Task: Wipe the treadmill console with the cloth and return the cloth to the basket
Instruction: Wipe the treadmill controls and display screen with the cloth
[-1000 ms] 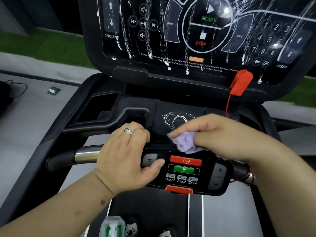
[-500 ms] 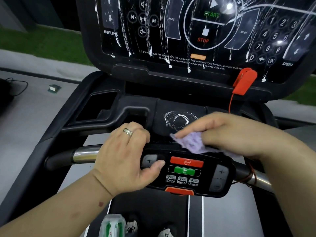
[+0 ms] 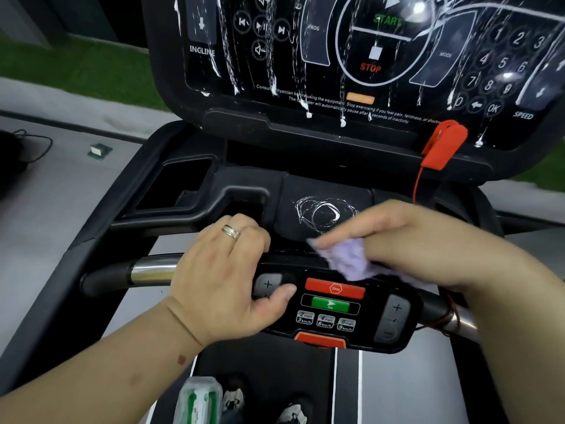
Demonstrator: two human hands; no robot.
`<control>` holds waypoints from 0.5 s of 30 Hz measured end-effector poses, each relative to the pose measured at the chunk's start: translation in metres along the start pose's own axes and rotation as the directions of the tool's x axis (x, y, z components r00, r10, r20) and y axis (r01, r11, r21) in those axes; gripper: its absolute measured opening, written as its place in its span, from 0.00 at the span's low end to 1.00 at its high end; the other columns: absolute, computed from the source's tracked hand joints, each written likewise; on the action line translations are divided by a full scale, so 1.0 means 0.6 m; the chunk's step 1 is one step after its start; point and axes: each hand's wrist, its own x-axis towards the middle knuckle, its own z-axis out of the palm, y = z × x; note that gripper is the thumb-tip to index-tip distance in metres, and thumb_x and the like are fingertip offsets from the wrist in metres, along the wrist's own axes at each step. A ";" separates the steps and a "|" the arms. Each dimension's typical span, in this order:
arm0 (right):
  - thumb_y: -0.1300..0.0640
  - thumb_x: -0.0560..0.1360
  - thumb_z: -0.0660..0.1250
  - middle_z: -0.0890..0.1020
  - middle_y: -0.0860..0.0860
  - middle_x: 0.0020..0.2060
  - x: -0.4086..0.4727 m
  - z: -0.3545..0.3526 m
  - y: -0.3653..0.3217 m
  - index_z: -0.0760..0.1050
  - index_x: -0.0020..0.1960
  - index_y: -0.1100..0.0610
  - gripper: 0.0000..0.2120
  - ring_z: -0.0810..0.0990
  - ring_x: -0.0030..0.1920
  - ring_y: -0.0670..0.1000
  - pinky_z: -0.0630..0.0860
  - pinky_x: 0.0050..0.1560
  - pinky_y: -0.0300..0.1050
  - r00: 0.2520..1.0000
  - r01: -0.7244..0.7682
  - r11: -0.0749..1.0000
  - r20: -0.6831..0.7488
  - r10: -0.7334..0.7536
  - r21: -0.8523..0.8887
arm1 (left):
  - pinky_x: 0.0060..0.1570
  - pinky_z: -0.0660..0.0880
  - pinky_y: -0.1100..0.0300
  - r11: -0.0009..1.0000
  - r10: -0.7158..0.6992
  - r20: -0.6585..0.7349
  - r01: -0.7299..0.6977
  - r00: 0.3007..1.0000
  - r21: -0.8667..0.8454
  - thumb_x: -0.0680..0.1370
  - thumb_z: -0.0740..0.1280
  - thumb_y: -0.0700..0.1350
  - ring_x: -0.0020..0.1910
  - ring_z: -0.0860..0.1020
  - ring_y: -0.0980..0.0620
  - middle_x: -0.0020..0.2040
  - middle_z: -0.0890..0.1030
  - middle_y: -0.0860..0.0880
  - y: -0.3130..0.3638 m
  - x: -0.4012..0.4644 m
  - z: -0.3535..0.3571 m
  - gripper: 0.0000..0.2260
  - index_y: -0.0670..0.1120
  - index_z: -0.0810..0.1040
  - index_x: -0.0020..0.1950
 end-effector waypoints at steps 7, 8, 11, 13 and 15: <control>0.63 0.76 0.60 0.86 0.60 0.42 -0.003 -0.009 0.004 0.84 0.53 0.34 0.24 0.82 0.40 0.68 0.71 0.41 0.49 0.999 -0.037 0.999 0.010 0.037 -0.015 | 0.43 0.72 0.50 1.000 -0.006 0.002 0.006 1.000 -0.001 0.71 0.69 0.60 0.42 0.74 0.45 0.45 0.74 0.46 0.001 -0.001 0.000 0.22 0.44 0.69 0.50; 0.63 0.76 0.60 0.86 0.59 0.41 -0.004 -0.007 0.004 0.84 0.51 0.35 0.24 0.81 0.37 0.63 0.70 0.41 0.48 0.999 -0.035 0.999 -0.026 0.035 -0.004 | 0.43 0.72 0.49 1.000 -0.006 0.001 0.006 1.000 0.003 0.71 0.69 0.60 0.42 0.74 0.44 0.45 0.74 0.46 0.001 0.000 0.000 0.22 0.45 0.68 0.50; 0.68 0.76 0.59 0.82 0.46 0.27 0.007 0.019 -0.027 0.86 0.53 0.42 0.25 0.76 0.25 0.42 0.69 0.30 0.33 0.999 0.049 0.999 -0.014 -0.049 0.003 | 0.43 0.72 0.48 1.000 -0.005 -0.005 0.005 1.000 0.015 0.72 0.69 0.60 0.42 0.74 0.43 0.45 0.74 0.45 0.001 -0.001 0.001 0.22 0.44 0.69 0.50; 0.67 0.76 0.59 0.82 0.45 0.28 0.011 0.025 -0.037 0.86 0.53 0.42 0.24 0.76 0.26 0.43 0.68 0.29 0.33 0.998 0.062 0.998 0.011 -0.061 -0.024 | 0.43 0.72 0.49 1.000 -0.003 -0.005 0.003 1.000 0.014 0.72 0.69 0.60 0.42 0.74 0.44 0.45 0.74 0.45 0.002 -0.001 0.002 0.22 0.44 0.69 0.50; 0.65 0.77 0.60 0.83 0.53 0.32 0.000 0.008 -0.020 0.85 0.52 0.37 0.25 0.74 0.29 0.50 0.67 0.31 0.38 1.000 0.009 0.999 0.013 -0.008 -0.042 | 0.44 0.72 0.50 1.000 -0.004 -0.003 0.004 1.000 0.011 0.72 0.69 0.60 0.42 0.74 0.44 0.45 0.74 0.46 0.001 -0.002 0.001 0.22 0.45 0.68 0.50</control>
